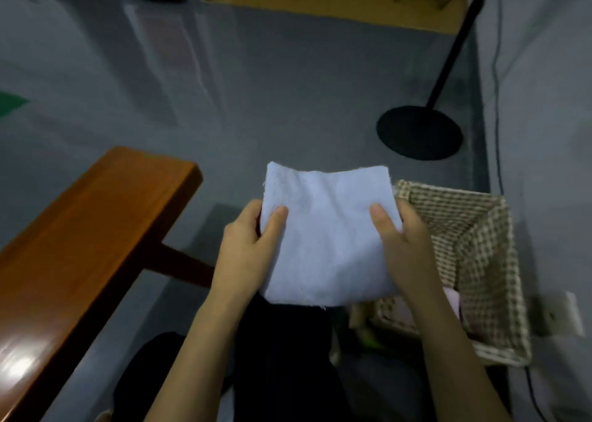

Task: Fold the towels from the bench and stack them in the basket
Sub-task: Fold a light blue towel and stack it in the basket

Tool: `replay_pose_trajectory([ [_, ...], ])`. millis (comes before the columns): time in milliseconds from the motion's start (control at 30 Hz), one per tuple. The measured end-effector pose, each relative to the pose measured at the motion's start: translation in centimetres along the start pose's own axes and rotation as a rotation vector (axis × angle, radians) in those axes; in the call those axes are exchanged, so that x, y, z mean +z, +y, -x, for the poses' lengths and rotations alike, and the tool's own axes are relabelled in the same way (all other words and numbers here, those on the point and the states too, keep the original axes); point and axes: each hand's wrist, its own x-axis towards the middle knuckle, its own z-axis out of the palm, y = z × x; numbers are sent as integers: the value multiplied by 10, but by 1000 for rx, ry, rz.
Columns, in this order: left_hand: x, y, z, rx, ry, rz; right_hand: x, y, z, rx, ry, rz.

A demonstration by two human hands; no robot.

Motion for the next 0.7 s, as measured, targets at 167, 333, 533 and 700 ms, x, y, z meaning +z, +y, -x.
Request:
replay_pose_trajectory([
  [167, 91, 9, -18, 2, -191, 31, -64, 49, -8, 140, 183, -9],
  [333, 170, 3, -23, -3, -319, 47, -111, 89, -15, 230, 282, 8],
  [533, 237, -22, -17, -58, -411, -16, -142, 144, -16, 316, 309, 110],
  [700, 277, -44, -10, -90, -470, -94, -154, 189, -13, 396, 300, 193],
])
